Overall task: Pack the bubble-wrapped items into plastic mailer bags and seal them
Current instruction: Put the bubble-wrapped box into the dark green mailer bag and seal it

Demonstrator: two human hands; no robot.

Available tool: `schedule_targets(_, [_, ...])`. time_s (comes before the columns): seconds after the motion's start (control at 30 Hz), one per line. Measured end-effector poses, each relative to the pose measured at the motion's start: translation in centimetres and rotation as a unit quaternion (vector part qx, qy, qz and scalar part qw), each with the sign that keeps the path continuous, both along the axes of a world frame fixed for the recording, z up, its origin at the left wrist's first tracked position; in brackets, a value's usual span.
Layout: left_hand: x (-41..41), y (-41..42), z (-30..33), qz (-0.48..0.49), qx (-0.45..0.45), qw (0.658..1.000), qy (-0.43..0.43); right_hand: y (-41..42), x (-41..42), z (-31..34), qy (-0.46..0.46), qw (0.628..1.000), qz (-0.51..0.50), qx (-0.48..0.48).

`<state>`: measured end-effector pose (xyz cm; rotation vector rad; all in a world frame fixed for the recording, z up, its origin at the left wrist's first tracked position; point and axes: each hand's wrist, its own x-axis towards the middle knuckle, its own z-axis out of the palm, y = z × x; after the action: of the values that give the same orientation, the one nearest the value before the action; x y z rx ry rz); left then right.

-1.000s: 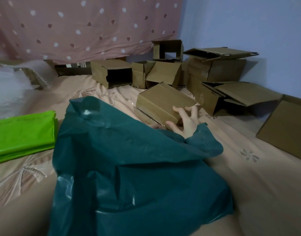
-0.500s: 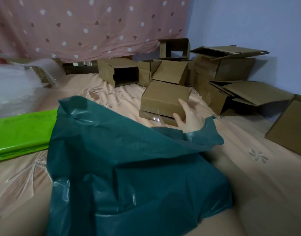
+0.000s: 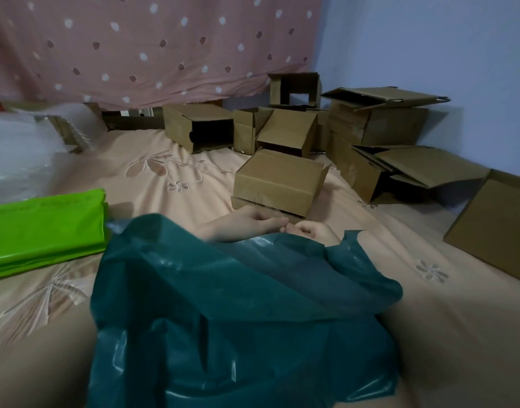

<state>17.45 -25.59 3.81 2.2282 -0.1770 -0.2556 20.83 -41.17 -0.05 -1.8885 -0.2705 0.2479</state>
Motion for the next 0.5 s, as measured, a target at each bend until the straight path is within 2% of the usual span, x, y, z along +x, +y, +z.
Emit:
schedule_targets(0.13, [0.6, -0.6, 0.1, 0.065, -0.019, 0.998, -0.006, -0.1, -0.3, 0.4, -0.048, 0.998, -0.038, 0.005])
schedule_targets(0.27, [0.9, -0.8, 0.0, 0.078, -0.008, 0.997, 0.023, -0.6, -0.6, 1.5, -0.172, 0.98, -0.029, -0.098])
schedule_targets(0.33, [0.8, -0.9, 0.1, 0.089, -0.038, 0.995, 0.01, -0.6, -0.4, 1.8, -0.197, 0.971, -0.027, -0.13])
schedule_targets(0.5, [0.6, -1.1, 0.0, 0.118, -0.126, 0.985, -0.025, -1.2, -0.1, 1.5, -0.201, 0.976, -0.057, -0.063])
